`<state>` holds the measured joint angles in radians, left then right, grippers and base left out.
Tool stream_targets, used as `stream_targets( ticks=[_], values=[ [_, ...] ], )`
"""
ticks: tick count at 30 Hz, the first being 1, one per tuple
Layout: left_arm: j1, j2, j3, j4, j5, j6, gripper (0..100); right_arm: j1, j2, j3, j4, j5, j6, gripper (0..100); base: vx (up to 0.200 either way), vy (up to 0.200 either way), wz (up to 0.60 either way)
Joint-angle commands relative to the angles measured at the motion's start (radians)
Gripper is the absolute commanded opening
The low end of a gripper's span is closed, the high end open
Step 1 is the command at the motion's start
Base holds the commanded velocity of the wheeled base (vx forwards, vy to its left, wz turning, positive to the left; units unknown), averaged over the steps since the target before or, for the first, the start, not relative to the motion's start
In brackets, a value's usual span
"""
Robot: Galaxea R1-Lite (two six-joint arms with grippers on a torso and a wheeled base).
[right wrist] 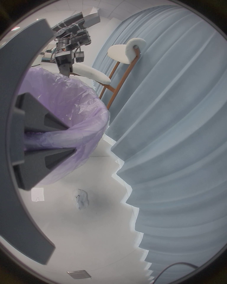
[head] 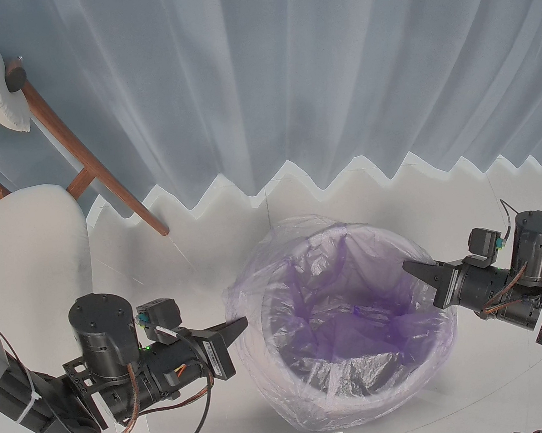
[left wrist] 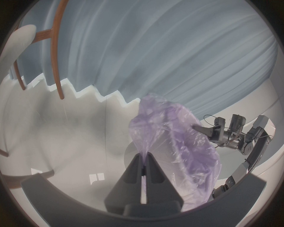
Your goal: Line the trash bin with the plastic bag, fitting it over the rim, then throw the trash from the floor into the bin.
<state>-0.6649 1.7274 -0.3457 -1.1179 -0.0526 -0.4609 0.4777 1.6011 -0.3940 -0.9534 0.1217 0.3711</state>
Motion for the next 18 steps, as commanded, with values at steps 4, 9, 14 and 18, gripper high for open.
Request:
stream_targets(
  ticks=[4, 9, 14, 18],
  values=[
    [0.041, 0.069, 0.014, -0.017, 0.002, -0.018, 0, -0.004, -0.043, -0.008, 0.005, -0.001, 0.089, 0, 0.0, 0.0, 0.0],
    [0.036, 0.142, 0.008, -0.122, 0.005, -0.016, 0, 0.002, -0.049, -0.009, 0.005, 0.001, 0.137, 0, 0.0, 0.0, 0.0],
    [0.025, 0.227, 0.008, -0.315, 0.082, -0.018, 0, 0.002, -0.047, -0.012, 0.004, 0.001, 0.184, 0, 0.0, 0.0, 0.0],
    [0.022, 0.221, 0.063, -0.41, 0.092, -0.016, 0, 0.002, -0.049, -0.012, 0.001, 0.001, 0.184, 0, 0.0, 0.0, 0.0]
  ],
)
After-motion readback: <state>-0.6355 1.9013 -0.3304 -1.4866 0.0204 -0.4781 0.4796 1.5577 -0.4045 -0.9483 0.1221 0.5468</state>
